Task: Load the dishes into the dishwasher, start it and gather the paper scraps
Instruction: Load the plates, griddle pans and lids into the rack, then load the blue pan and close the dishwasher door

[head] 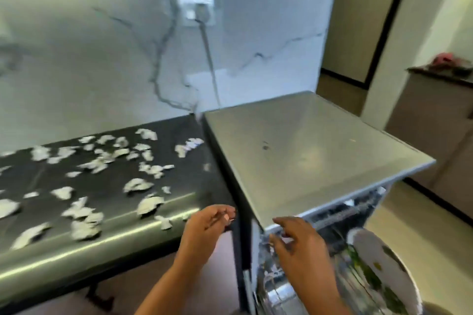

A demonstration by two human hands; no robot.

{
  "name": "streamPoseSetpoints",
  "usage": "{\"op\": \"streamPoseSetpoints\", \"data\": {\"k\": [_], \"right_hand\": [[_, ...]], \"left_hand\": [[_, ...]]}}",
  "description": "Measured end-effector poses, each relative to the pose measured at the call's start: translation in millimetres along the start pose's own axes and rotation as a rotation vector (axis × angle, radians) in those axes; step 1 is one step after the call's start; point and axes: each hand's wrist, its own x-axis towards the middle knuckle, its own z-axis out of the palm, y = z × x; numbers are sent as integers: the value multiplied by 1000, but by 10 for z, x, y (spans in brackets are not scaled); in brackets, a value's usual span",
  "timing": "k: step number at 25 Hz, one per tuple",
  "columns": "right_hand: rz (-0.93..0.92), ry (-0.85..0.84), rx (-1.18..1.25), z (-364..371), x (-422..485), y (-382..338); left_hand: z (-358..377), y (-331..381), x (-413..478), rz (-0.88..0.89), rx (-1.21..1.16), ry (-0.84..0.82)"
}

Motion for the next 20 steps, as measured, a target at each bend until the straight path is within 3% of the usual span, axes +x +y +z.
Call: {"op": "streamPoseSetpoints", "data": {"k": [9, 17, 20], "right_hand": [[-357, -280, 88, 1470, 199, -1831], [-640, -601, 195, 3110, -375, -3571], [-704, -649, 219, 3556, -604, -4077]], "left_hand": [[-2580, 23, -752, -57, -64, 644], [-4669, -300, -2184, -127, -111, 1198], [-5142, -397, -2550, -133, -156, 1319]]}}
